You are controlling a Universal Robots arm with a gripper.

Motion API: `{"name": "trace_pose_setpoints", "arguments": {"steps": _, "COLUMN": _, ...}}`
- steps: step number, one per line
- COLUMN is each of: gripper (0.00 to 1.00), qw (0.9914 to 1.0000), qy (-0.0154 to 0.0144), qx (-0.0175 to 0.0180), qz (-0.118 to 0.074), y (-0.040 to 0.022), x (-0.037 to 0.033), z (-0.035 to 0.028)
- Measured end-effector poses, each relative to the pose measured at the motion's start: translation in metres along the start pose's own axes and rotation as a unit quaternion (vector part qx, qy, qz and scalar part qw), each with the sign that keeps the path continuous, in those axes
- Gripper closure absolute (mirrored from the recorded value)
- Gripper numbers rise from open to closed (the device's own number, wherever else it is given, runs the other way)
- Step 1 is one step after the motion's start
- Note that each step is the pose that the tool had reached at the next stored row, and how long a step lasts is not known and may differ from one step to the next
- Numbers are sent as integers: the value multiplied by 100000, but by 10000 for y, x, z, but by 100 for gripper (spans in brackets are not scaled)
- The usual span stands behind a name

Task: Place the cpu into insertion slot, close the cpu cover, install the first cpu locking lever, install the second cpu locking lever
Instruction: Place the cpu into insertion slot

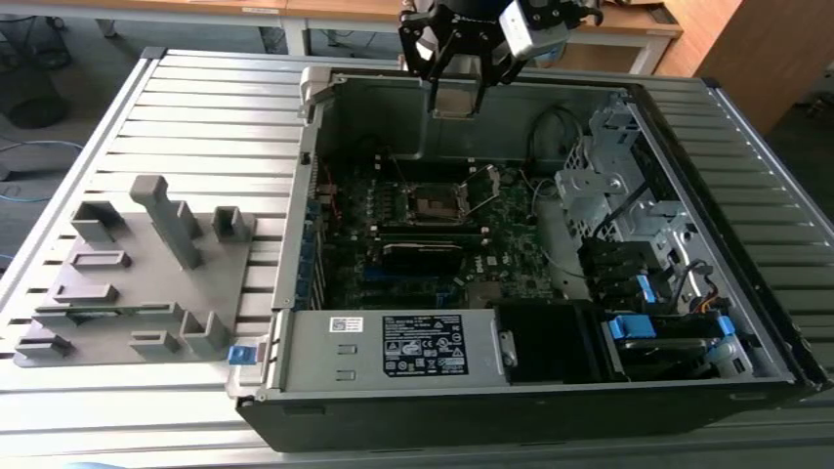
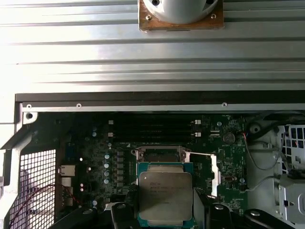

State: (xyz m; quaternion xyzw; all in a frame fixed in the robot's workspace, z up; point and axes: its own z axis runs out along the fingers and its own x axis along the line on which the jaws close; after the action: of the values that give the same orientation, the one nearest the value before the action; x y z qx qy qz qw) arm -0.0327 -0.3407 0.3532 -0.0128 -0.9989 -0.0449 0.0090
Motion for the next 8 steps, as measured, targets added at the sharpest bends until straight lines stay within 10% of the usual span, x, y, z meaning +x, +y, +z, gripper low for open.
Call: {"name": "trace_pose_setpoints", "arguments": {"steps": 8, "gripper": 46, "qw": 100000, "qy": 8, "qx": 16, "qz": 2, "y": -2, "x": 0, "z": 14}}
